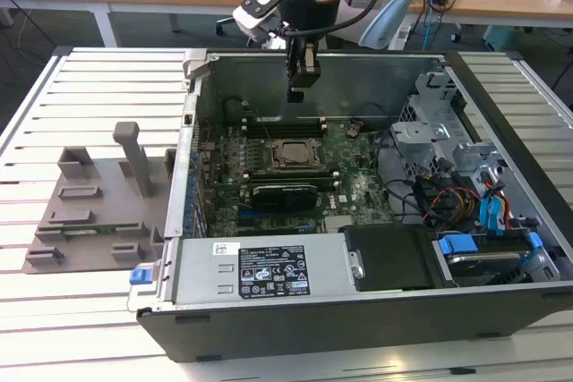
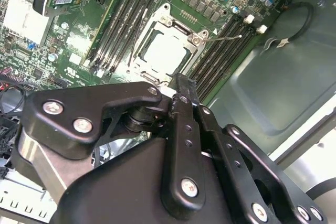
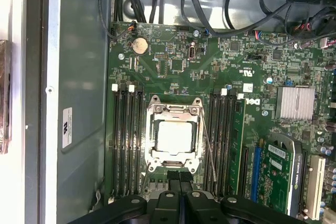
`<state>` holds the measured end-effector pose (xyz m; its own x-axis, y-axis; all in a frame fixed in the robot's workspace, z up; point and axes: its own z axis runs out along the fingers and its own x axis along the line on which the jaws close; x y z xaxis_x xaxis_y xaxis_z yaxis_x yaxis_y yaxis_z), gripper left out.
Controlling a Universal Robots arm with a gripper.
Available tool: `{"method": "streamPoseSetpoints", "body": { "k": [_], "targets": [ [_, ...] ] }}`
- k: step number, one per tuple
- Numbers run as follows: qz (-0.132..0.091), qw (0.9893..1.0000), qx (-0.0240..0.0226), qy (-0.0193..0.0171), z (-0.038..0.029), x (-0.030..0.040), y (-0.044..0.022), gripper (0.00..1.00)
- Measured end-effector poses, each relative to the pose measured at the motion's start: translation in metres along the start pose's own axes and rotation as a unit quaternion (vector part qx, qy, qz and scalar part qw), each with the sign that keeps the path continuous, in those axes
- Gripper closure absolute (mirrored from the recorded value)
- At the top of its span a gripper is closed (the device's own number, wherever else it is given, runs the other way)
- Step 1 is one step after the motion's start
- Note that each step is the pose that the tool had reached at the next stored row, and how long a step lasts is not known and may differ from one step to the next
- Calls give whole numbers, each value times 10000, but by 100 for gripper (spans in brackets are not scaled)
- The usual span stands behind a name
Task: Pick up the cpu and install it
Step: 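Install the first cpu locking lever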
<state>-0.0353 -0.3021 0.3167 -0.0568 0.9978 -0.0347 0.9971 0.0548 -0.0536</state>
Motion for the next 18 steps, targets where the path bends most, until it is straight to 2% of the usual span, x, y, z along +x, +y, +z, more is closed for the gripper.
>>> {"method": "streamPoseSetpoints", "body": {
  "k": [3,4,7,9,14,15,16,18],
  "targets": [
    [-183,9998,-6,-10,0,0,0,89],
    [-381,9993,-13,-21,0,0,0,89],
    [-671,9977,-23,-36,0,0,0,89],
    [-1025,9947,-36,-55,0,0,0,89],
    [-1427,9897,-50,-73,0,0,0,89],
    [-1611,9869,-57,-83,0,0,0,89],
    [-1828,9831,-64,-95,0,0,0,89],
    [-2055,9786,-72,-107,0,0,0,89]
  ]
}}
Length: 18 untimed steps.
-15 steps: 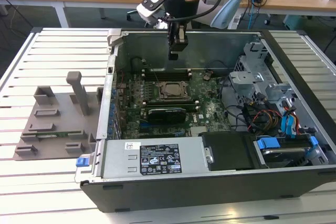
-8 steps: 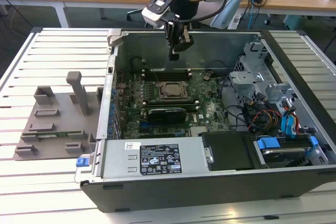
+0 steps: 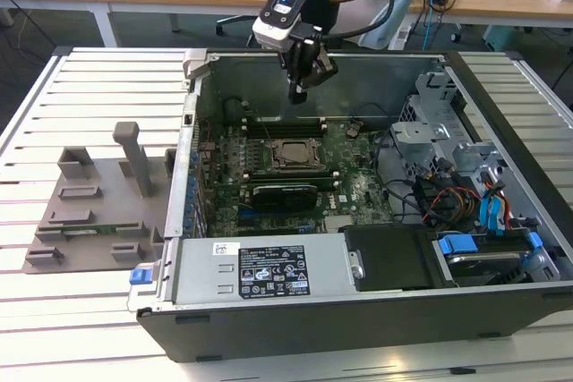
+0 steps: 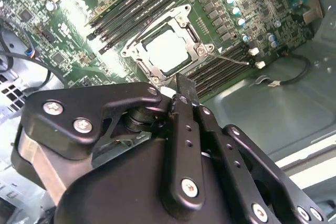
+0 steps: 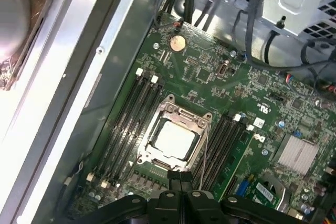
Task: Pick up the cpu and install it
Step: 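Install the first cpu locking lever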
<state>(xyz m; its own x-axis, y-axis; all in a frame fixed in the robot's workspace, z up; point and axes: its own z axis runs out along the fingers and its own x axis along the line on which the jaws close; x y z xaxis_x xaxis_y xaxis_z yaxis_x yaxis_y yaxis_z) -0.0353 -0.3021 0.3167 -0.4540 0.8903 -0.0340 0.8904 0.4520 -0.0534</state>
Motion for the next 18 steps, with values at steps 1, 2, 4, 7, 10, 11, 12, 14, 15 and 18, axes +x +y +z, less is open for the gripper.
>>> {"method": "streamPoseSetpoints", "body": {
  "k": [1,2,4,7,10,11,12,14,15,18],
  "targets": [
    [-63,10000,-2,-3,0,0,0,89],
    [-110,9999,-4,-6,0,0,0,89],
    [-213,9998,-7,-11,0,0,0,89],
    [-394,9992,-14,-21,0,0,0,89],
    [-545,9985,-19,-29,0,0,0,89],
    [-643,9979,-22,-34,0,0,0,89],
    [-756,9971,-26,-40,0,0,0,89],
    [-887,9960,-30,-47,0,0,0,89],
    [-933,9956,-32,-49,0,0,0,89],
    [-1637,9865,-70,-65,0,0,0,89]
  ]
}}
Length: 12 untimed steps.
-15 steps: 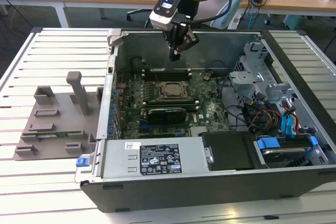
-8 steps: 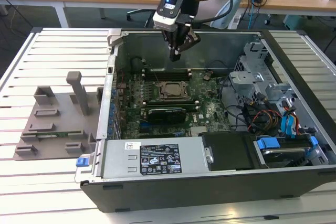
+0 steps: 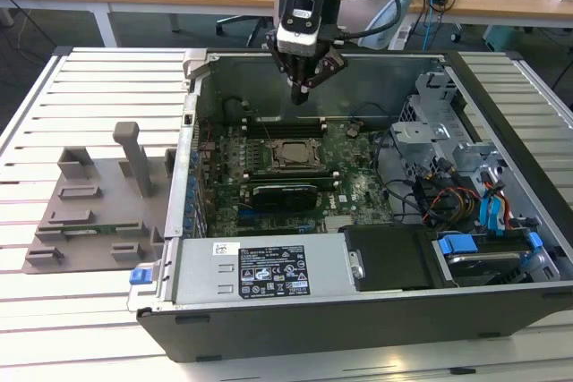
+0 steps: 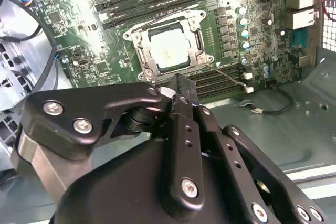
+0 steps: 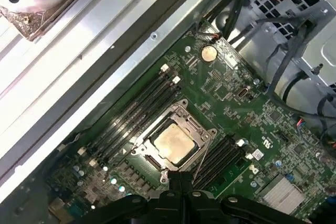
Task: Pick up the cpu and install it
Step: 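Install the first cpu locking lever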
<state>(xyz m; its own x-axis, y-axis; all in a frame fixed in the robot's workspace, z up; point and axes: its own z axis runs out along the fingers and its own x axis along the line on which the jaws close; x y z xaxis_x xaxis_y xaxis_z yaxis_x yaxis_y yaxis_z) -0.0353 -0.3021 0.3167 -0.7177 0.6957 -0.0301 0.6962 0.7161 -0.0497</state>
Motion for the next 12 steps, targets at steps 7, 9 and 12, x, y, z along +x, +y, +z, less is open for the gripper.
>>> {"method": "streamPoseSetpoints", "body": {
  "k": [7,9,12],
  "targets": [
    [-949,9955,-77,-3,0,0,0,89],
    [-1142,9934,-141,35,0,0,0,89],
    [-1374,9902,-220,83,0,1,0,89]
  ]
}}
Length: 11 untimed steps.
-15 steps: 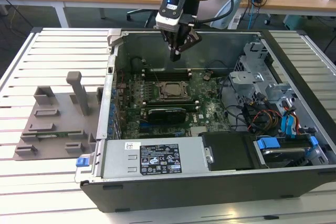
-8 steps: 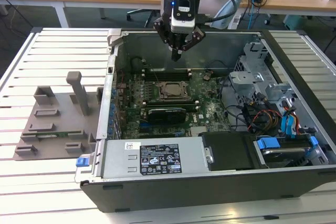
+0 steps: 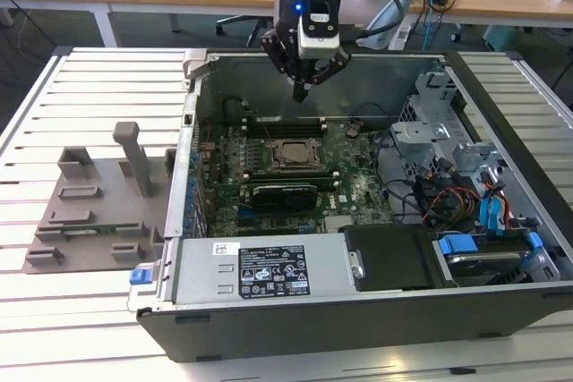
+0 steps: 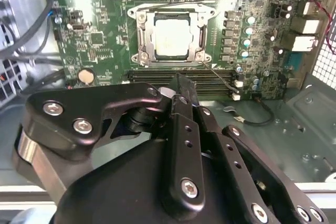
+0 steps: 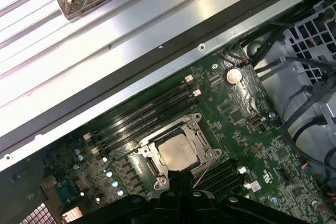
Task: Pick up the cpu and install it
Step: 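Install the first cpu locking lever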
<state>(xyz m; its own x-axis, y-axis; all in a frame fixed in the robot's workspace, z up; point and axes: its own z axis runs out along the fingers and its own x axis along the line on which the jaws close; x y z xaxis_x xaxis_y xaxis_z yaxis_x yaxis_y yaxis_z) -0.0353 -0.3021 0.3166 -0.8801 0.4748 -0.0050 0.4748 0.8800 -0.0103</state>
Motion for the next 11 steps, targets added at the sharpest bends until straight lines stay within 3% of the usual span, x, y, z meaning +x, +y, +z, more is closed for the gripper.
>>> {"method": "streamPoseSetpoints", "body": {
  "k": [5,11],
  "targets": [
    [-339,9994,-8,0,0,-1,0,89],
    [-838,9965,-11,-4,0,0,0,89]
  ]
}}
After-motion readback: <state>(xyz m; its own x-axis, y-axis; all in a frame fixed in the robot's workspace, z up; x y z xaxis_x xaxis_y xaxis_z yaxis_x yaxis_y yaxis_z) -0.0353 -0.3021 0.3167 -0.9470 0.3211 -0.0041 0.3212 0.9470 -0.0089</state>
